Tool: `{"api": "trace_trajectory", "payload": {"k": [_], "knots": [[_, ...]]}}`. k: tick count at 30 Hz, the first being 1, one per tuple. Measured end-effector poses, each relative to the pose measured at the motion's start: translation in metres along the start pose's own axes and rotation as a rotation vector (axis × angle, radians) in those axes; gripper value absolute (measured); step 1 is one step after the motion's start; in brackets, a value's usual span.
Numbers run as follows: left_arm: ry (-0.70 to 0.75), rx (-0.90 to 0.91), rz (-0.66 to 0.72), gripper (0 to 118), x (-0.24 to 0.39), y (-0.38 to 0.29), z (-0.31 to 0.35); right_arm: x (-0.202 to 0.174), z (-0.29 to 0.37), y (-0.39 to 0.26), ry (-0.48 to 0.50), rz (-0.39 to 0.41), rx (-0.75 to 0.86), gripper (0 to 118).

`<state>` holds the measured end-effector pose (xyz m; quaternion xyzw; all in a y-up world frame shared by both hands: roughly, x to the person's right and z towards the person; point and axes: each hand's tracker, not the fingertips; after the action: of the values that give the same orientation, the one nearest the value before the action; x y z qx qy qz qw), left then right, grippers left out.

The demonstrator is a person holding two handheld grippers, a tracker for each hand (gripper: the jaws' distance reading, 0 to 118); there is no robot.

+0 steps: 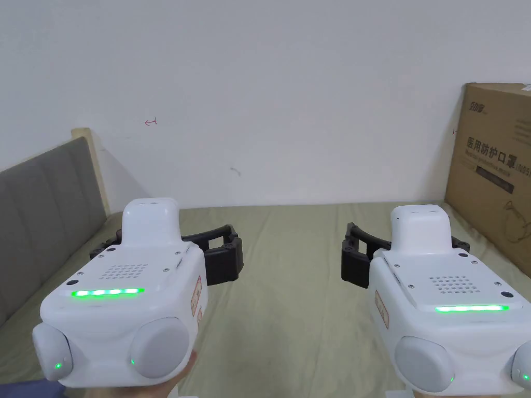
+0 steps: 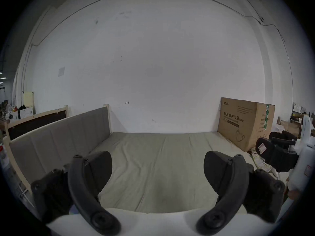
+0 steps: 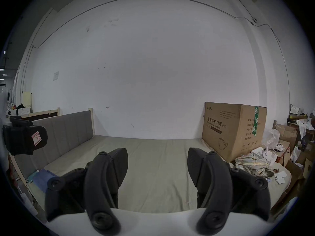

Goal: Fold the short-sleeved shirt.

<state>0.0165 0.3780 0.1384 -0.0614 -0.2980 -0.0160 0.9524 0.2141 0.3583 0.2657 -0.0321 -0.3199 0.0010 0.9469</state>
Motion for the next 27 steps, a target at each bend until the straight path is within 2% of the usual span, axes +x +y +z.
{"api": "trace_trajectory", "payload": {"k": [6,10,17,23,27], "knots": [[-0.022,0.0,0.032,110,-0.001,0.0,0.0,0.002,0.001,0.001,0.002,-0.006,0.008,83],[0.057,-0.011,-0.064,110,0.008,-0.004,0.001,0.003,0.0,0.0,0.001,-0.009,-0.001,83],[0.043,0.001,-0.058,110,0.009,-0.01,0.004,0.002,-0.001,-0.003,0.003,-0.002,-0.017,83],[0.07,0.002,-0.11,110,0.014,-0.009,0.008,0.001,-0.002,-0.004,0.001,-0.011,-0.023,83],[0.035,-0.016,-0.096,110,0.015,-0.004,0.013,-0.001,-0.003,-0.006,0.002,-0.011,-0.033,83]]}}
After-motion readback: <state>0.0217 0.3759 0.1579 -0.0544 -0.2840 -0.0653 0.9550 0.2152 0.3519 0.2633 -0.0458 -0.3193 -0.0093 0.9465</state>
